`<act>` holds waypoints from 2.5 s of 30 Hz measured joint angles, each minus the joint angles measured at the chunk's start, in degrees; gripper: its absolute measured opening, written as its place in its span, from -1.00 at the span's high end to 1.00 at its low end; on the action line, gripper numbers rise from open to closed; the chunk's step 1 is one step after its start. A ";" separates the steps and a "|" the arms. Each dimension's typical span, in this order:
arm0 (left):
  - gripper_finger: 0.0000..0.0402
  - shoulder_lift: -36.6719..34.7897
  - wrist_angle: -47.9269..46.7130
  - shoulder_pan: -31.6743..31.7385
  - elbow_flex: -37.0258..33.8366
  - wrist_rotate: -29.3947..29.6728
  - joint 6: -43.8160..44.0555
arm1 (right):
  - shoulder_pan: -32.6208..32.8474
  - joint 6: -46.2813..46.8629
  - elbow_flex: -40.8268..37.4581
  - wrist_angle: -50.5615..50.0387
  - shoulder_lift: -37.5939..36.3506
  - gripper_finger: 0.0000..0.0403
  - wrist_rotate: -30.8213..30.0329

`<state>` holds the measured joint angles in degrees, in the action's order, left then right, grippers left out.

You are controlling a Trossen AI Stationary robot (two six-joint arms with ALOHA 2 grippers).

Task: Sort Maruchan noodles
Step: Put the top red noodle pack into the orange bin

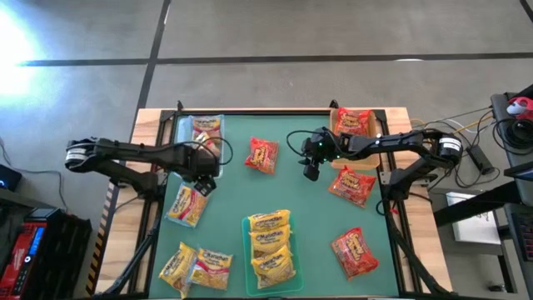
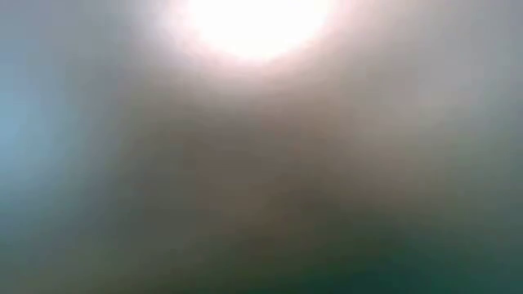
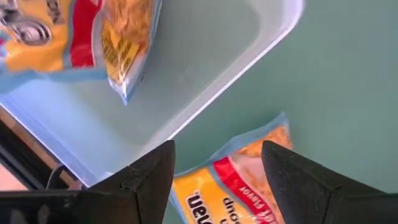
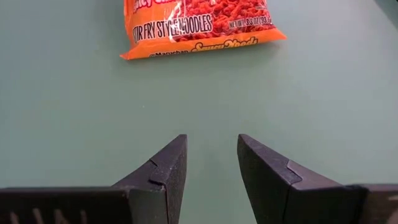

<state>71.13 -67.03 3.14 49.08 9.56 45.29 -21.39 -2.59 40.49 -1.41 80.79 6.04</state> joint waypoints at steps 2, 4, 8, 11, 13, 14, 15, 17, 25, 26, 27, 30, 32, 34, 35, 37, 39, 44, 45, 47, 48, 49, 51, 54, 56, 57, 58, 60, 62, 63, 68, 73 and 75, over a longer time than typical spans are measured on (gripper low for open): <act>-0.11 0.03 0.01 0.01 -0.99 -0.04 -0.14 | 0.00 0.00 0.00 0.03 0.00 0.34 0.02; -0.11 0.03 0.07 0.32 -1.88 0.75 -0.57 | 0.00 0.00 0.00 0.06 0.00 0.34 0.02; -0.11 0.03 0.20 1.07 -3.40 4.95 -0.73 | 0.00 0.00 0.00 0.16 0.00 0.34 0.02; -0.11 0.03 0.54 1.94 -4.48 6.95 -0.79 | 0.00 0.00 0.00 0.29 0.00 0.34 0.00; -0.11 0.03 0.62 2.49 -5.22 8.28 -0.80 | 0.00 0.00 0.00 0.42 0.00 0.34 0.02; -0.11 0.03 0.56 2.77 -5.43 9.15 -0.81 | 0.00 0.00 0.00 0.40 0.00 0.34 0.01; -0.11 0.03 0.70 3.11 -5.55 9.81 -0.85 | 0.00 0.00 0.00 0.40 0.00 0.34 0.02; -0.11 0.03 0.97 3.78 -5.73 12.10 -0.84 | 0.00 0.00 0.00 0.42 0.00 0.34 0.00; -0.11 0.03 4.46 8.25 -5.73 19.33 -2.40 | 0.00 0.00 0.00 0.39 0.00 0.34 0.00; -0.11 0.03 4.73 8.88 -5.73 19.79 -2.79 | 0.00 0.00 0.00 0.39 0.00 0.34 0.00; -0.11 0.03 4.83 9.47 -5.73 20.69 -2.81 | 0.00 0.03 0.00 0.39 0.00 0.34 0.00; -0.11 -0.08 4.87 10.97 -5.73 22.54 -2.89 | 0.00 0.97 0.00 0.39 0.00 0.34 -0.02; -0.11 -0.62 4.68 11.15 -5.42 22.56 -2.99 | 0.00 1.14 0.00 0.39 0.00 0.34 -0.02; -0.11 -1.12 5.15 10.78 -4.06 22.53 -3.09 | 0.00 1.04 0.00 0.40 0.00 0.34 -0.02; -0.11 -1.39 5.91 10.47 -3.26 22.52 -3.18 | 0.00 0.68 0.00 0.45 0.00 0.34 -0.02; -0.11 -1.63 8.37 9.87 -1.65 22.45 -4.94 | 0.00 -0.40 0.00 0.80 0.00 0.34 -0.04; -0.11 -1.54 12.77 9.54 -0.22 22.01 -7.17 | 0.00 -1.79 0.00 1.37 0.00 0.34 -0.05; -0.11 0.46 24.95 9.42 0.78 20.15 -11.74 | 0.00 -5.45 0.00 3.70 0.00 0.34 -0.07; -0.11 1.21 27.72 9.44 0.76 18.98 -12.72 | 0.00 -6.63 0.00 3.97 0.00 0.34 -0.09; -0.11 3.15 32.87 9.40 0.76 15.95 -14.58 | 0.00 -9.37 0.00 4.25 -0.02 0.34 -0.09; -0.11 4.30 35.40 9.30 0.72 14.27 -15.63 | 0.00 -10.52 0.00 4.41 -0.02 0.34 -0.09; -0.11 5.59 37.98 9.27 0.72 12.68 -16.59 | 0.00 -11.33 0.00 4.75 -0.02 0.34 -0.11; -0.11 8.43 41.77 9.22 0.91 10.07 -18.20 | 0.00 -12.30 0.00 5.82 -0.02 0.34 -0.11; -0.11 12.74 45.10 9.23 1.89 8.47 -20.05 | 0.00 -12.92 0.00 7.37 -0.02 0.34 -0.12; -0.11 15.54 45.30 9.26 2.97 8.50 -21.03 | -0.02 -13.37 0.00 7.92 -0.02 0.34 -0.17; -0.11 16.88 45.43 9.34 3.54 8.84 -21.46 | -0.02 -13.49 0.00 8.04 -0.02 0.34 -0.18; -0.11 18.09 45.45 9.45 4.09 9.19 -22.08 | -0.02 -13.46 0.00 8.18 -0.02 0.34 -0.19; -0.11 20.37 45.71 9.82 5.24 9.40 -22.79 | -0.02 -12.58 0.00 8.22 -0.02 0.34 -0.20; -0.11 22.85 46.48 10.32 6.18 9.43 -23.34 | -0.02 -11.22 0.00 8.22 -0.02 0.34 -0.22; -0.11 24.06 46.50 10.60 6.57 9.43 -23.67 | -0.02 -10.55 0.00 8.22 -0.02 0.34 -0.20; -0.11 28.62 47.77 12.15 8.43 9.47 -25.35 | -0.02 -9.42 0.00 7.73 -0.02 0.34 -0.20; -0.11 30.82 52.86 13.46 9.35 9.42 -30.41 | -0.02 -9.48 0.00 7.66 -0.02 0.34 -0.20; -0.11 31.11 55.82 14.07 9.37 8.75 -33.73 | -0.02 -9.80 0.00 7.69 -0.02 0.34 -0.20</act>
<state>102.24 -11.21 17.20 58.46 18.30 11.56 -21.41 -12.39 40.49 6.28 80.77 5.85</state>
